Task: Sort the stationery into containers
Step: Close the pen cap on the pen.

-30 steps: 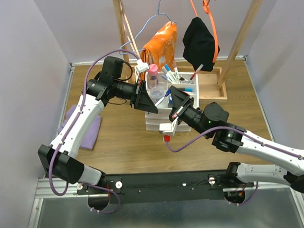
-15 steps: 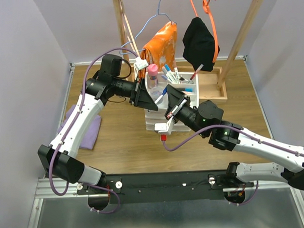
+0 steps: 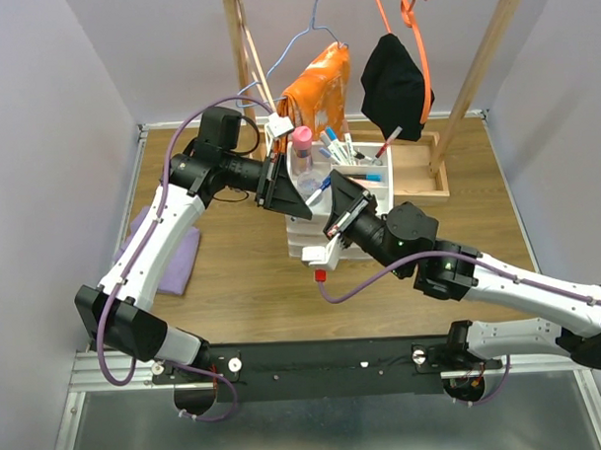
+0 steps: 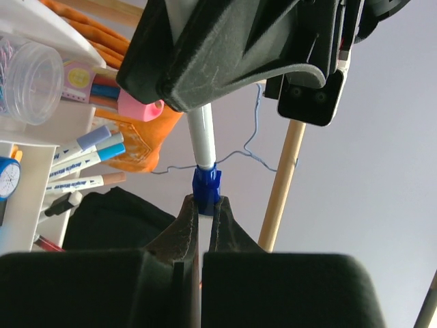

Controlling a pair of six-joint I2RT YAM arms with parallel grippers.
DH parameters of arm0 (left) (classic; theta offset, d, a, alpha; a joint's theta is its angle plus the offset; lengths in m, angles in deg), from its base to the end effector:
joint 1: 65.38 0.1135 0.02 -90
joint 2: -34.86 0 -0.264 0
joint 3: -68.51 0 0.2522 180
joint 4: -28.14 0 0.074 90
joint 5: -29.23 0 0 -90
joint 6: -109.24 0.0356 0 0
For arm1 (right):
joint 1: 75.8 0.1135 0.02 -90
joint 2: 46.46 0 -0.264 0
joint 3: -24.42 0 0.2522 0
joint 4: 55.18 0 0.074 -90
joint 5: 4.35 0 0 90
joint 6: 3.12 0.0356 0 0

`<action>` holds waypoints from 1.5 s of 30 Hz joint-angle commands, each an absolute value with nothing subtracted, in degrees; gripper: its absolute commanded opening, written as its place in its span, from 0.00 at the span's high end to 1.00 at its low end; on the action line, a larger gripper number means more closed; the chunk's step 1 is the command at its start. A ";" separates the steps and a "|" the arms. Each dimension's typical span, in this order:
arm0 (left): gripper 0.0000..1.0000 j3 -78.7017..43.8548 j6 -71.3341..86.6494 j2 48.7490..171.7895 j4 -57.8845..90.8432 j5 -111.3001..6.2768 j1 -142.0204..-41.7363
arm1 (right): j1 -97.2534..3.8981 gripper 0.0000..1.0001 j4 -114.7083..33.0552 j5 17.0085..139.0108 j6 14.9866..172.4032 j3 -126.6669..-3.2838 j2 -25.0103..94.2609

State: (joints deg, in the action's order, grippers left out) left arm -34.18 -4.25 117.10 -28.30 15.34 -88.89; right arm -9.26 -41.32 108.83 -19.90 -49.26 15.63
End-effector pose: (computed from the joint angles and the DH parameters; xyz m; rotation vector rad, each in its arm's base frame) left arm 0.2498 -0.1464 0.4147 0.8235 2.0631 -1.9005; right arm 0.1124 0.2239 0.3932 -1.6240 0.4197 -0.8610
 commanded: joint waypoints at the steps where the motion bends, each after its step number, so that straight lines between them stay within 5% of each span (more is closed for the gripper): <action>1: 1.00 -38.76 -8.09 120.20 -21.58 14.46 -88.23 | -3.30 1.00 -29.48 103.76 -20.52 -50.86 15.77; 18: 1.00 -41.49 -8.11 122.58 -20.85 12.27 -89.90 | 1.00 1.00 -24.55 105.69 -16.84 -58.24 22.62; 34: 1.00 -47.56 15.10 122.58 -40.47 -7.24 -91.83 | 4.53 1.00 10.67 90.94 -1.81 -83.10 28.86; 42: 1.00 -48.17 15.90 121.88 -41.17 -8.91 -92.01 | 4.44 0.99 6.23 91.53 -4.16 -80.52 28.61; 45: 1.00 -48.26 17.30 120.48 -42.83 -9.18 -91.92 | 4.44 0.89 -3.78 96.62 -6.97 -72.86 23.26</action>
State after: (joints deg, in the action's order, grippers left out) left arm -46.31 15.58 119.39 -51.05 2.65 -92.54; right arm -1.37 9.49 112.24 -2.57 -81.26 26.14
